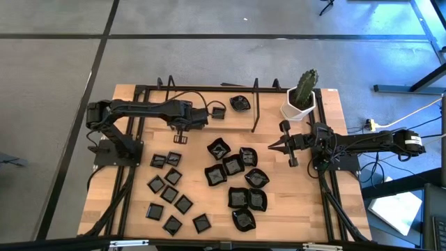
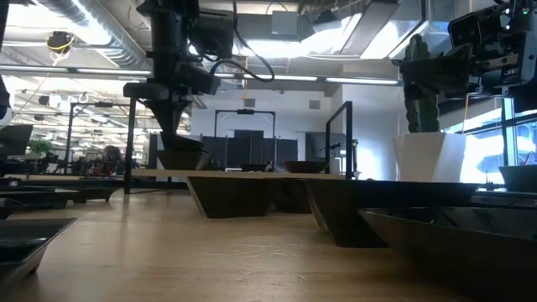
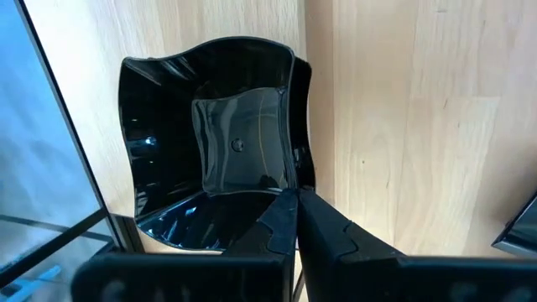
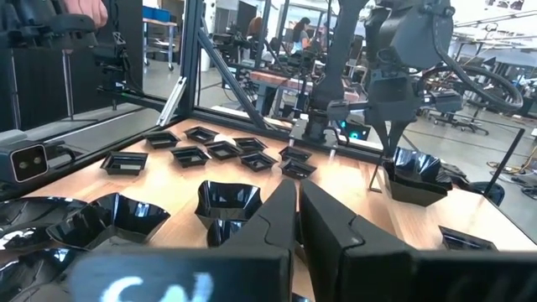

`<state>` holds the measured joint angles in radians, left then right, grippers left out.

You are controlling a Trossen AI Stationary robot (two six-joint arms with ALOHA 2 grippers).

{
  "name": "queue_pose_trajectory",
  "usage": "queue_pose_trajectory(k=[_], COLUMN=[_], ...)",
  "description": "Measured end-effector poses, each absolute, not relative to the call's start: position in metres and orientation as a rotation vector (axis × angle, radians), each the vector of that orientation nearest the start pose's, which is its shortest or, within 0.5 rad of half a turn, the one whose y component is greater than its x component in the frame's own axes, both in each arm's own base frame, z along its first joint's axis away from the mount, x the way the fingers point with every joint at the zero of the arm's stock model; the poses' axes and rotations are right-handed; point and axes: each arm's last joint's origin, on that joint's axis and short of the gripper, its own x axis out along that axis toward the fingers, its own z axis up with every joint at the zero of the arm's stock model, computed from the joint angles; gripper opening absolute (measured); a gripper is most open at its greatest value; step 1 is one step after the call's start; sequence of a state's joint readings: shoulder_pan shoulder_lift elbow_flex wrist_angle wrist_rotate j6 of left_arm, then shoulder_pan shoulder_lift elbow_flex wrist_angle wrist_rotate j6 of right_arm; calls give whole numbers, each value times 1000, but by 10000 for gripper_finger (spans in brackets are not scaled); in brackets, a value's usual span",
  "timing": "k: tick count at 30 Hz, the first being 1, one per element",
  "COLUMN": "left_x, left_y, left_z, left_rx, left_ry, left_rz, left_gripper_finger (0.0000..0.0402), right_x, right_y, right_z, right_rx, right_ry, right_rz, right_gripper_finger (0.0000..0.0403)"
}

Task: Pick & Place Mini shaped plates
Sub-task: Stack the distorted square plate on top of the distorted square plate on the shelf

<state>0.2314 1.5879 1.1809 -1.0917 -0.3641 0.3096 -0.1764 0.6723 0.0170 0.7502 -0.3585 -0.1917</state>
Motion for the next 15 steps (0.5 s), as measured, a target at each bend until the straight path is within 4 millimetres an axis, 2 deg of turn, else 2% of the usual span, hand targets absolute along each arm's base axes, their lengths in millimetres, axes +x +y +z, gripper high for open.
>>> queue_pose_trajectory(k=[5,12,15], left_x=[270,270,268], left_y=[74,74,72], left_z=[231,231,239], left_rx=[324,302,334], left_ry=[1574,1580,1615], left_rz=[257,264,326], left_gripper_finger=[20,66,81], right_x=[138,138,138], right_y=[-14,-14,-14], right_z=[175,175,175], right_rx=[-216,-217,-220], right_ry=[-109,-109,-109], right_rz=[173,172,172], right_gripper_finger=[21,21,21])
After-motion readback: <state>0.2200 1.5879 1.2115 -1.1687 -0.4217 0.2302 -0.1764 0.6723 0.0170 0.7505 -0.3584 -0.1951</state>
